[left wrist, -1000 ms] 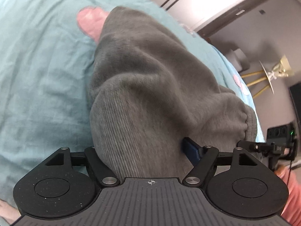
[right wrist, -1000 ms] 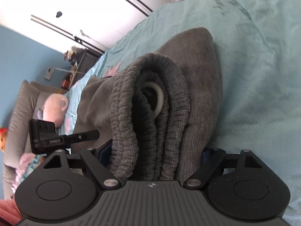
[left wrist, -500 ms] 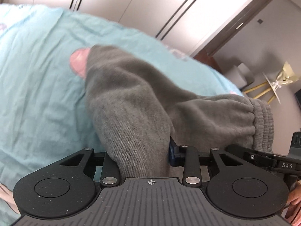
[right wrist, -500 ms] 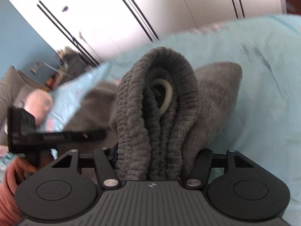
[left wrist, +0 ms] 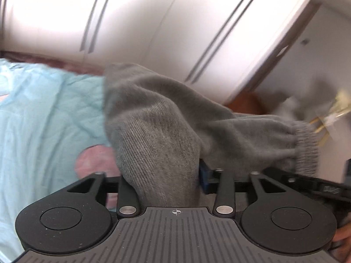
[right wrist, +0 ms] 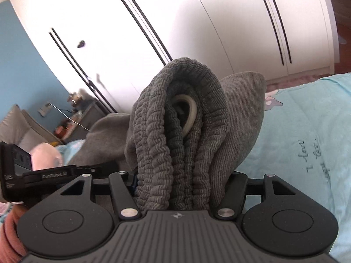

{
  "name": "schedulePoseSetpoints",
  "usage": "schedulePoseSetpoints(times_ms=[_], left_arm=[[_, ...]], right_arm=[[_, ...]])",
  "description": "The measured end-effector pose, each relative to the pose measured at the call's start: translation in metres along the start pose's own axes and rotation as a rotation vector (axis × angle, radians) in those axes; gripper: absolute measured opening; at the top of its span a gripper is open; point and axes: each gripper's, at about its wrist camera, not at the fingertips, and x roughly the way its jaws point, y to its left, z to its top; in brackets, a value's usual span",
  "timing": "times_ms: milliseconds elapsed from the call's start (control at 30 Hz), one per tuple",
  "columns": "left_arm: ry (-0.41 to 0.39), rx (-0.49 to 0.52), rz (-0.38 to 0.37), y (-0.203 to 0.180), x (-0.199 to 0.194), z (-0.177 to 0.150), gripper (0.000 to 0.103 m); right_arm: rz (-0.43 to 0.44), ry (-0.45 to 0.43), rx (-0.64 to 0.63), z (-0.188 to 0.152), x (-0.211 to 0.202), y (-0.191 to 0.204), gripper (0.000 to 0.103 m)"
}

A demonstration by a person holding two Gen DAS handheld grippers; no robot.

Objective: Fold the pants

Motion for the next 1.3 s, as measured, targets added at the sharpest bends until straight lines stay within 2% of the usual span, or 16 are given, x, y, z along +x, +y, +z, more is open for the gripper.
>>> schedulePoseSetpoints(times_ms=[100,133,167,200,300,400,467,500,533,567,767,833,967,1100,1200,1300], left_arm=[[0.084,0.008,0.210,0.017,0.018,-0.009,0.063],[0.050,0.008,0.207,0.024,0.010,-0.015,0.068],[0.008,0.002,0.188,0.029,-0.001,-0.021,0.080],[-0.022,-0.010,0.188,0.031,-0.012,-0.026,0.082],[-0.066,-0.035,0.164,0.032,-0.027,-0.040,0.085],[-0.035,-0.006,0.143,0.022,-0.027,-0.055,0.091],[0.017,0.056,0.234,0.025,-0.015,-0.066,0.093],[0.045,0.068,0.278,0.028,-0.012,-0.072,0.097],[0.059,0.064,0.286,0.031,-0.009,-0.076,0.097],[0.068,0.044,0.279,0.035,-0.009,-0.076,0.097],[-0.006,-0.065,0.248,0.043,-0.051,-0.073,0.091],[0.038,-0.054,0.264,0.039,-0.049,-0.079,0.092],[0.081,-0.087,0.317,0.046,-0.034,-0.094,0.098],[0.049,-0.127,0.323,0.048,-0.051,-0.094,0.098],[0.071,-0.164,0.357,0.045,-0.061,-0.101,0.097],[0.133,-0.085,0.344,0.023,-0.063,-0.118,0.098]], right_arm=[[-0.194,0.117,-0.021,0.000,0.028,-0.015,0.073],[-0.260,0.156,-0.010,-0.001,0.031,-0.022,0.075],[-0.324,0.150,-0.001,-0.003,0.027,-0.026,0.078],[-0.343,0.105,-0.010,-0.007,0.016,-0.028,0.080],[-0.341,-0.013,-0.015,-0.020,-0.016,-0.016,0.089],[-0.316,-0.075,-0.089,-0.035,-0.025,0.008,0.096],[-0.344,-0.044,-0.111,-0.046,-0.012,0.013,0.097],[-0.419,0.014,-0.128,-0.047,0.001,0.013,0.097],[-0.487,0.073,-0.142,-0.050,0.011,0.011,0.098],[-0.490,0.101,-0.140,-0.054,0.018,0.010,0.098],[-0.439,-0.055,-0.129,-0.068,-0.025,0.036,0.097],[-0.453,-0.082,-0.161,-0.077,-0.031,0.040,0.098],[-0.616,0.095,-0.116,-0.085,0.000,0.014,0.098],[-0.577,0.061,0.015,-0.091,-0.018,0.011,0.098],[-0.613,0.049,-0.049,-0.101,-0.034,0.026,0.098],[-0.583,0.091,-0.088,-0.118,-0.045,0.039,0.098]])
